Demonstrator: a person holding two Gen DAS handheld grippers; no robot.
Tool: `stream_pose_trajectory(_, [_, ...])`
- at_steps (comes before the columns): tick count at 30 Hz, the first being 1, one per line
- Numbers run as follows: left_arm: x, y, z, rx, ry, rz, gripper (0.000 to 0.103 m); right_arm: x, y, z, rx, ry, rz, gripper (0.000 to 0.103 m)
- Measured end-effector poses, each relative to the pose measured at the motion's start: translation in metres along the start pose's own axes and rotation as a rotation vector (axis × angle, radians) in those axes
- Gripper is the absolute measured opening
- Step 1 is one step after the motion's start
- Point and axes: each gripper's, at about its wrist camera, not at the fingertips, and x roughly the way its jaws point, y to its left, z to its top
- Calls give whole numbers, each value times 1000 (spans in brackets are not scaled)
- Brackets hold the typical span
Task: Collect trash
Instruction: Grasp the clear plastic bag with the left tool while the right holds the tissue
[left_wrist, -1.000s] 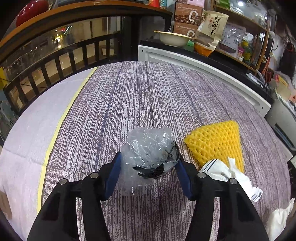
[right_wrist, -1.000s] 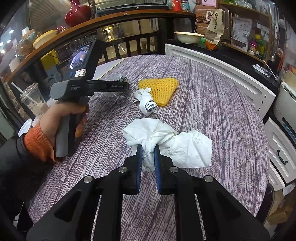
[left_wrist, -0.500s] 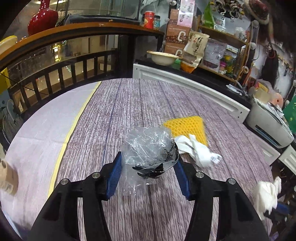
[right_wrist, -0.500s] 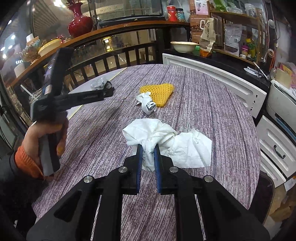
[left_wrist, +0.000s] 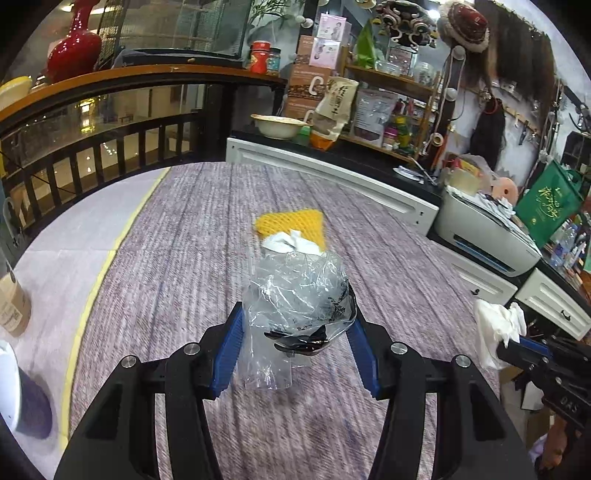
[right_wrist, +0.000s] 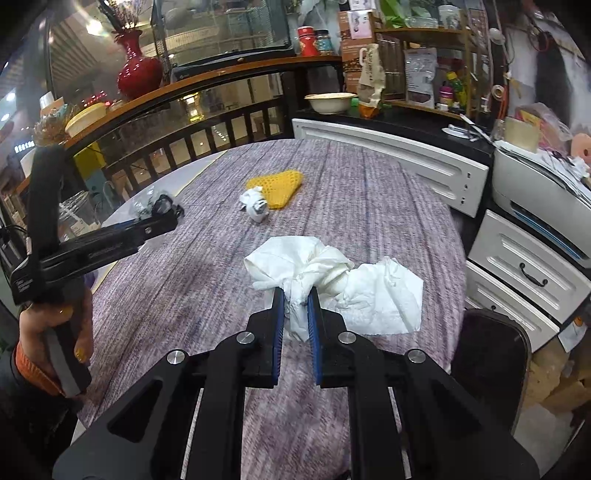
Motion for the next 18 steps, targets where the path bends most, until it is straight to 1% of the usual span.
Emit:
stream_pose_trajectory(7, [-12, -33, -12, 43, -13, -43, 53, -24, -35, -16, 62, -24, -63, 13])
stream_pose_trajectory(12, [-23, -60, -12, 70, -48, -95, 53, -40, -63, -29, 110, -37, -121, 13])
stream_pose_trajectory(18, [-26, -97, -16, 115, -54, -158, 53, -54, -92, -50, 160, -35, -193, 13])
